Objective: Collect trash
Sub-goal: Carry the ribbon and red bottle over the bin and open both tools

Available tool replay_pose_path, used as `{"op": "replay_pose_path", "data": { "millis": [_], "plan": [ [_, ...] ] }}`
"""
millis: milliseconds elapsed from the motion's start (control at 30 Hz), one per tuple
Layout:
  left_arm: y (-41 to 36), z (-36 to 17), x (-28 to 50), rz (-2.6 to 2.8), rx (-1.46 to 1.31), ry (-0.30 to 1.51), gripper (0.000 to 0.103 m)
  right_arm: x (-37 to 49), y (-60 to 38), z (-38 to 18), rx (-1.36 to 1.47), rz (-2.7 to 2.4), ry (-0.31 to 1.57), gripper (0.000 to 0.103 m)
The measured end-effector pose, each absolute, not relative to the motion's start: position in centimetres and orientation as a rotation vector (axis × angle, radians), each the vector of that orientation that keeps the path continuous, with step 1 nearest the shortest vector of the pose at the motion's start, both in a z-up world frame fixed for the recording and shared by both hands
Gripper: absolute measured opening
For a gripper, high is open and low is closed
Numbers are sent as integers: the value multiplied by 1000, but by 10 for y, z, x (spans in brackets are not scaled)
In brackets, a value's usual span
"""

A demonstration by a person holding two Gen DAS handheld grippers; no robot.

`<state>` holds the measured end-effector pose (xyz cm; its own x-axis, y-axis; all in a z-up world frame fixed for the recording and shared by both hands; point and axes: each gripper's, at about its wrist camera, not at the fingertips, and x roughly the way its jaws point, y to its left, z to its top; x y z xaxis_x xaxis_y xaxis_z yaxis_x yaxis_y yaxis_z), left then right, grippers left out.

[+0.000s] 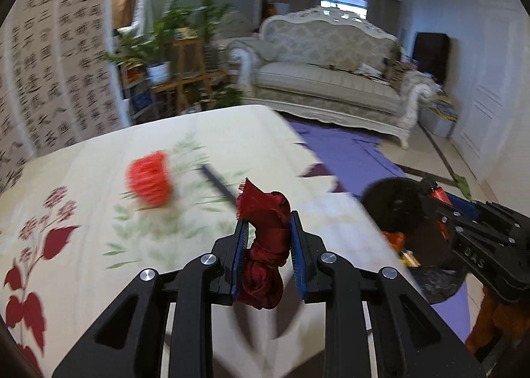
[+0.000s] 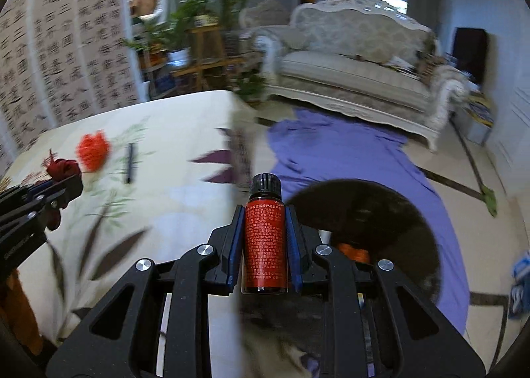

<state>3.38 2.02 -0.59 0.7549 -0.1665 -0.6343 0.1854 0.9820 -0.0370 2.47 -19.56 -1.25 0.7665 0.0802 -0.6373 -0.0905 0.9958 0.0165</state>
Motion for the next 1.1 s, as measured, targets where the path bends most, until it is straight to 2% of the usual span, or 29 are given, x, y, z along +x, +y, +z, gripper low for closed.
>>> {"op": "replay_pose_path", "data": {
  "millis": [333, 733, 800, 833, 867, 900, 933, 1067, 1100],
  "plan": [
    [-78, -20, 55, -358, 118, 705, 25, 32, -265, -35, 52, -58, 708, 23],
    [-133, -36, 76, -399, 203, 717, 26, 46, -308, -53, 112, -114, 725, 23],
    [-136, -39, 80, -397, 207, 730, 33, 48, -311, -55, 115, -117, 727, 24],
    [-136, -40, 81, -392, 209, 734, 47, 49, -313, -54, 117, -120, 726, 25],
    [-137, -41, 82, -389, 210, 735, 55, 50, -313, -55, 119, -125, 726, 26],
    [-135, -41, 82, -381, 206, 730, 67, 50, -315, -56, 122, -128, 728, 32],
    [-136, -41, 83, -379, 203, 727, 68, 49, -317, -56, 126, -134, 726, 42],
    [-133, -40, 82, -354, 205, 723, 76, 48, -321, -54, 128, -153, 719, 45],
    [-132, -40, 82, -347, 206, 721, 77, 48, -321, -54, 130, -158, 717, 49]
  ]
}}
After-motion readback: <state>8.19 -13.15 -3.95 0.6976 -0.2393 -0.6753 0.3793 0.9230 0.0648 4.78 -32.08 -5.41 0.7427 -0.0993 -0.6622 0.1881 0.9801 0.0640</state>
